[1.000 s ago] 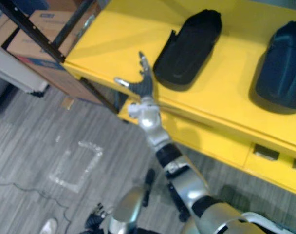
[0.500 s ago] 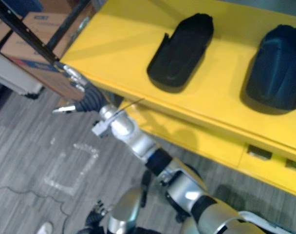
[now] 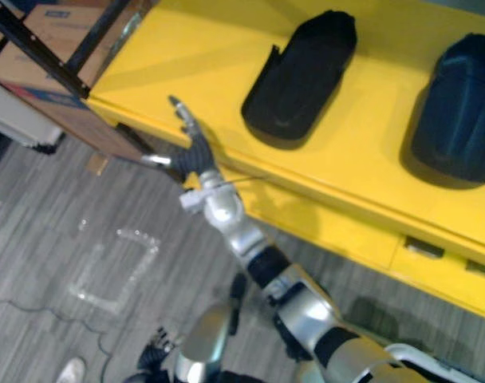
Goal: Walk over and take plastic housings, then place them on the shelf
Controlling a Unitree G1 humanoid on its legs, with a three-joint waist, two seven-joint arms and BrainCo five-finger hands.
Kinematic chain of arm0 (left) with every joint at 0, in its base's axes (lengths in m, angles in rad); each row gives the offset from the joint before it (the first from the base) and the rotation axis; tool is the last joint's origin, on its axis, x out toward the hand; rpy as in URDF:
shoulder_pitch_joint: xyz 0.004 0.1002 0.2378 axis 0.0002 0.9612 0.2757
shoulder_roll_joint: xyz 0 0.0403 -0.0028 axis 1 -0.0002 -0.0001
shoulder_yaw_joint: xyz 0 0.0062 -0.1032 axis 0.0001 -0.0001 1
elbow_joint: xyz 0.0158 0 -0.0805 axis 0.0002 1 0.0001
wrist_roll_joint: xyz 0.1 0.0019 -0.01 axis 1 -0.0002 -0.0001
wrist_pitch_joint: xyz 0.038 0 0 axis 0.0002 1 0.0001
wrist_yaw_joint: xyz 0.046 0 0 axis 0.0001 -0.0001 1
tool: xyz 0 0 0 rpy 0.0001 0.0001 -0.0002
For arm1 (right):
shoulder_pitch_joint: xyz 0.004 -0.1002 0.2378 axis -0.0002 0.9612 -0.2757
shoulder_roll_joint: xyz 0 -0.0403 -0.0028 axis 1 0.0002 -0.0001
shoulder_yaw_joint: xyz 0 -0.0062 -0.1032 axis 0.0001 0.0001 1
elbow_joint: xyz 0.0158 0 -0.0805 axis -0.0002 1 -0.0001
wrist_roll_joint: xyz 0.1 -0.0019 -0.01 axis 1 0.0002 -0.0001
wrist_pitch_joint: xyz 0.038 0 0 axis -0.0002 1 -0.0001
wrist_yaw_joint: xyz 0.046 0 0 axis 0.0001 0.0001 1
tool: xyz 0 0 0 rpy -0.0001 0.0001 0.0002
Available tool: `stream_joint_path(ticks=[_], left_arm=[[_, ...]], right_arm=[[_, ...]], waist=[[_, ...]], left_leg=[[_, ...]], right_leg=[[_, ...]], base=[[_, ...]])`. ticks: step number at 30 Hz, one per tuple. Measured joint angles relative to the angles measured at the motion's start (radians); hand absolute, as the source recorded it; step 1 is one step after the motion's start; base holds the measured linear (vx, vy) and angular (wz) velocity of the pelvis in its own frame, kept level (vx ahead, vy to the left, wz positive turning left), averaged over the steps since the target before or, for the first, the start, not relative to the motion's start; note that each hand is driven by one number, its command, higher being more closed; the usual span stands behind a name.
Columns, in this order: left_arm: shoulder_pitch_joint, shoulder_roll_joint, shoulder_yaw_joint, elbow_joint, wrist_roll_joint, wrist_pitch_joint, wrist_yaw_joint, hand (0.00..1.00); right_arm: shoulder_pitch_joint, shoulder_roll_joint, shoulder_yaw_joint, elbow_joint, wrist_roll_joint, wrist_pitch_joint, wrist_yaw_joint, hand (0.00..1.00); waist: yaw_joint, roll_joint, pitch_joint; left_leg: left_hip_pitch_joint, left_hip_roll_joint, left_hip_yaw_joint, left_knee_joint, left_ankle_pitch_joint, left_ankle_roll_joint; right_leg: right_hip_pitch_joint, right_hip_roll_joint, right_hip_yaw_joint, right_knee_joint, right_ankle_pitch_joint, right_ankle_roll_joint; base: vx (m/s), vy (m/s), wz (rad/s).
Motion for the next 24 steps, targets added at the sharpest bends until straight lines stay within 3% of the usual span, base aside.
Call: stream_joint_path(ticks=[4,10,19,24], left_arm=[[0.000,0.000,-0.001,0.001,-0.002,0.003,-0.001,0.00],[-0.010,0.024,-0.040,0.014,-0.004,0.003,-0.004,0.00],[-0.022,0.035,-0.068,0.021,-0.034,0.003,-0.003,0.00],[-0.027,0.035,-0.068,0.023,-0.035,0.004,-0.001,0.00]], right_arm=[[0.000,-0.002,-0.024,0.038,-0.020,-0.007,-0.042,0.00],[0.000,-0.010,-0.065,0.056,-0.022,-0.048,-0.046,0.00],[0.000,-0.033,-0.090,0.059,-0.069,-0.043,-0.109,0.00],[0.000,-0.049,-0.128,0.063,-0.070,-0.060,-0.108,0.00]], waist=[[0.000,0.000,0.000],[-0.007,0.001,0.000],[-0.017,0.001,0.000],[-0.028,0.002,0.000]], left_leg=[[-0.007,0.000,0.005,0.001,0.000,0.000],[-0.035,-0.004,0.006,0.020,0.000,0.000],[-0.035,-0.006,0.032,0.021,0.002,0.003],[-0.035,-0.007,0.033,0.021,0.002,0.003]], right_leg=[[-0.018,-0.004,0.011,0.015,-0.002,-0.003],[-0.053,-0.019,0.016,0.047,-0.012,-0.010],[-0.084,-0.033,0.045,0.078,-0.016,-0.014],[-0.085,-0.035,0.046,0.078,-0.016,-0.014]], base=[[-0.03,0.005,-0.06],[-0.04,0.006,0.00],[-0.03,0.000,-0.08],[0.00,0.000,0.00]])
